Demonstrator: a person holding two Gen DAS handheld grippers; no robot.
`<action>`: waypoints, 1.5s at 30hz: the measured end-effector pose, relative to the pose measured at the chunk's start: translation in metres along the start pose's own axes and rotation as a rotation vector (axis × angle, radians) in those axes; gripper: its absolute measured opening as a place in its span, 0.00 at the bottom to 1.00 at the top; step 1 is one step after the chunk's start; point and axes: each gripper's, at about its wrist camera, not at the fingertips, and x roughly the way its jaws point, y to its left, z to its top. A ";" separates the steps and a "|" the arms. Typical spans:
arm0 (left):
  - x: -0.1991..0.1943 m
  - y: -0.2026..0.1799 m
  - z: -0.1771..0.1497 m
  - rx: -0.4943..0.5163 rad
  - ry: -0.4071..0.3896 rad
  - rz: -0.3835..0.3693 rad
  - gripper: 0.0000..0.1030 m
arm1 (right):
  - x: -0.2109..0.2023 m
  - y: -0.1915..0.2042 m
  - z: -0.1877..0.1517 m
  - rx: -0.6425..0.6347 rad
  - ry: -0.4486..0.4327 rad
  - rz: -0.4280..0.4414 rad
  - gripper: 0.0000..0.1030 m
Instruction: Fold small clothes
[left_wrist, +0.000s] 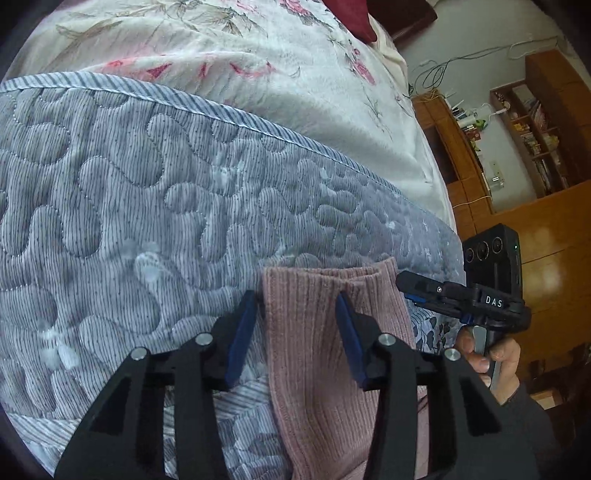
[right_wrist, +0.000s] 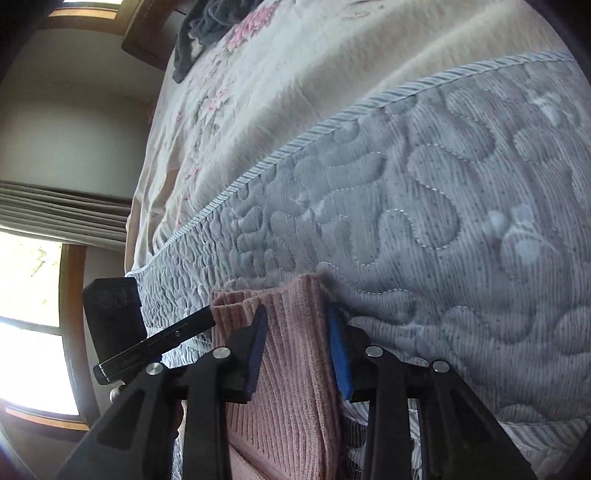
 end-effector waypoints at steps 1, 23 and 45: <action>-0.001 -0.001 0.001 0.006 -0.006 0.016 0.20 | 0.000 0.003 0.000 -0.017 -0.004 -0.017 0.21; -0.159 -0.101 -0.144 0.226 -0.089 -0.025 0.05 | -0.138 0.099 -0.181 -0.307 -0.178 -0.018 0.10; -0.097 -0.089 -0.238 0.031 0.072 -0.142 0.09 | -0.085 0.030 -0.276 0.018 0.020 0.107 0.33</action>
